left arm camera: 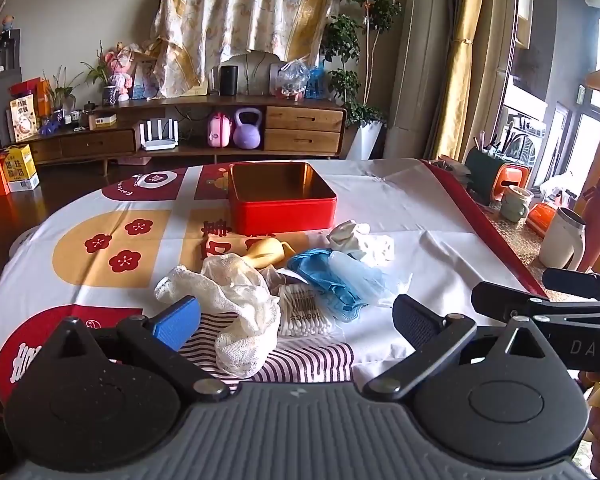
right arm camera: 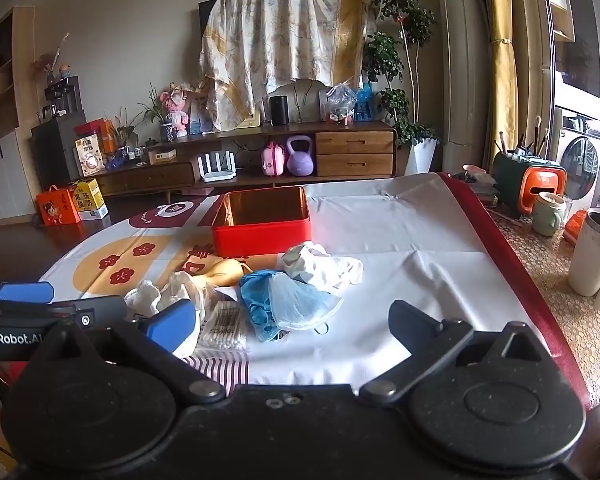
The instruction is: Organize soft objects
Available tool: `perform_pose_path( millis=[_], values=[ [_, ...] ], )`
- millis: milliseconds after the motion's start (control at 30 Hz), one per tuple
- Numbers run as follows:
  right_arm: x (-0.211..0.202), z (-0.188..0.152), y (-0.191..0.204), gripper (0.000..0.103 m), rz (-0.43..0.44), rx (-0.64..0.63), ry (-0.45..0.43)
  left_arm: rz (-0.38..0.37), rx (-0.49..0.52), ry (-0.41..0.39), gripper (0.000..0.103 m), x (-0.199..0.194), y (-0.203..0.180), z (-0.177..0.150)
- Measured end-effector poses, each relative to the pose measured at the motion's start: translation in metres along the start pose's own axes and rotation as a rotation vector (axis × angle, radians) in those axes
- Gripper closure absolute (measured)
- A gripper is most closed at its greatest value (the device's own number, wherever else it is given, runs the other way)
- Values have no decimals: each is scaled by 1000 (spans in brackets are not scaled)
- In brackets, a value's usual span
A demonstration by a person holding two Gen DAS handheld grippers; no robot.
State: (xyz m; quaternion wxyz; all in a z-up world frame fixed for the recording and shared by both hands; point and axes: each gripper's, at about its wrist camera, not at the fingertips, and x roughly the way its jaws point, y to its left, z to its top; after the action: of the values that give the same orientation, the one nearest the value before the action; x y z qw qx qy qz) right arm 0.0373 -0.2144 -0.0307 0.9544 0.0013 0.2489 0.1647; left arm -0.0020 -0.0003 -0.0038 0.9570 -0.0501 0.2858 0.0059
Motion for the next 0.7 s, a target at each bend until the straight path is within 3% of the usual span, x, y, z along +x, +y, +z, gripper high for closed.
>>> perform_pose_path(
  millis=[700],
  values=[
    [-5, 1, -2, 0, -1, 2, -8, 10, -5, -4, 0, -3, -3, 1]
  ],
)
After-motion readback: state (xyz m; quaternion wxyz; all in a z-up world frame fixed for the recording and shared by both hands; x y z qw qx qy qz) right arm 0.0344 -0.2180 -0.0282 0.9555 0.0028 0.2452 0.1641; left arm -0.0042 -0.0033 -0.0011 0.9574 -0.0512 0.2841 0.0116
